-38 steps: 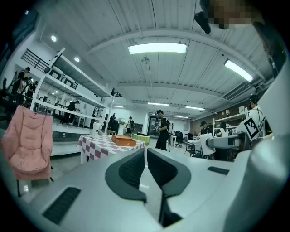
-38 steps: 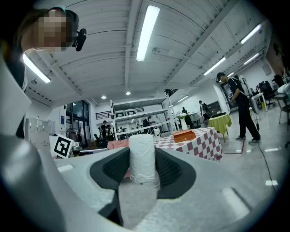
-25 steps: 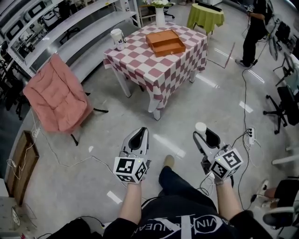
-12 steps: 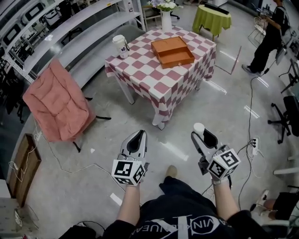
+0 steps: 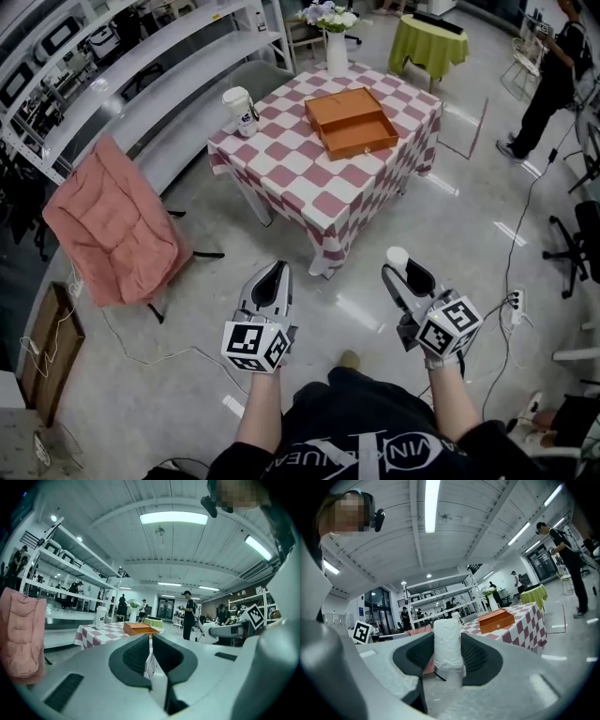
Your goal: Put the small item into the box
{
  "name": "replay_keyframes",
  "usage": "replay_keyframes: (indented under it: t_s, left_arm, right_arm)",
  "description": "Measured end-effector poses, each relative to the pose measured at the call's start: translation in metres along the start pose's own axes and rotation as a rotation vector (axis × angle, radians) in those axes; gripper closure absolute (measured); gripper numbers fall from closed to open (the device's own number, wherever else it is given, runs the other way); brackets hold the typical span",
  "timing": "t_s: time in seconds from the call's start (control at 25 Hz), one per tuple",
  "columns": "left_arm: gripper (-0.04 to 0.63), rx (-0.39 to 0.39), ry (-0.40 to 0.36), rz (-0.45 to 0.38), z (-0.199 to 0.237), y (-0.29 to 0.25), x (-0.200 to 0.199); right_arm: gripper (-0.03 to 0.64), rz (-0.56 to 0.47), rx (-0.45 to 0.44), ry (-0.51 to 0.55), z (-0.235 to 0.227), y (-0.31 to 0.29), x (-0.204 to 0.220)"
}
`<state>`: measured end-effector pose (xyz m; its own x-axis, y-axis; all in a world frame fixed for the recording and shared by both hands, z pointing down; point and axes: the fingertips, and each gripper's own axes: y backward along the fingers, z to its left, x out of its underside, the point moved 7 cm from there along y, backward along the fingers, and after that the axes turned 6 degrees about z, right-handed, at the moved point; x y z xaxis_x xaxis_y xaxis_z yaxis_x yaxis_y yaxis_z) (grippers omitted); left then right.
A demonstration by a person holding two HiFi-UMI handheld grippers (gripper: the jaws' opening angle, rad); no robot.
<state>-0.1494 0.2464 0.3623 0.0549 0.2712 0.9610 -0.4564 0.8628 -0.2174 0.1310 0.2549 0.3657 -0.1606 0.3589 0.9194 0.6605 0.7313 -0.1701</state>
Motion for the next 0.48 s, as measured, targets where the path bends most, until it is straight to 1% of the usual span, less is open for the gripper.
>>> replay_keyframes:
  t_s: [0.2,0.36,0.48]
  left_arm:
    - [0.571,0.024,0.006,0.029,0.002,-0.024,0.003]
    - [0.571,0.047,-0.016,0.039,0.0,-0.035,-0.003]
    - [0.571,0.038,-0.012,0.05,0.007,-0.039,-0.005]
  right_arm:
    - [0.439,0.012,0.019,-0.019,-0.017,-0.005,-0.001]
    - [0.439,-0.004,0.044,-0.078,-0.031,-0.006,0.001]
    - [0.439,-0.018,0.05,-0.114,-0.036,-0.01,0.003]
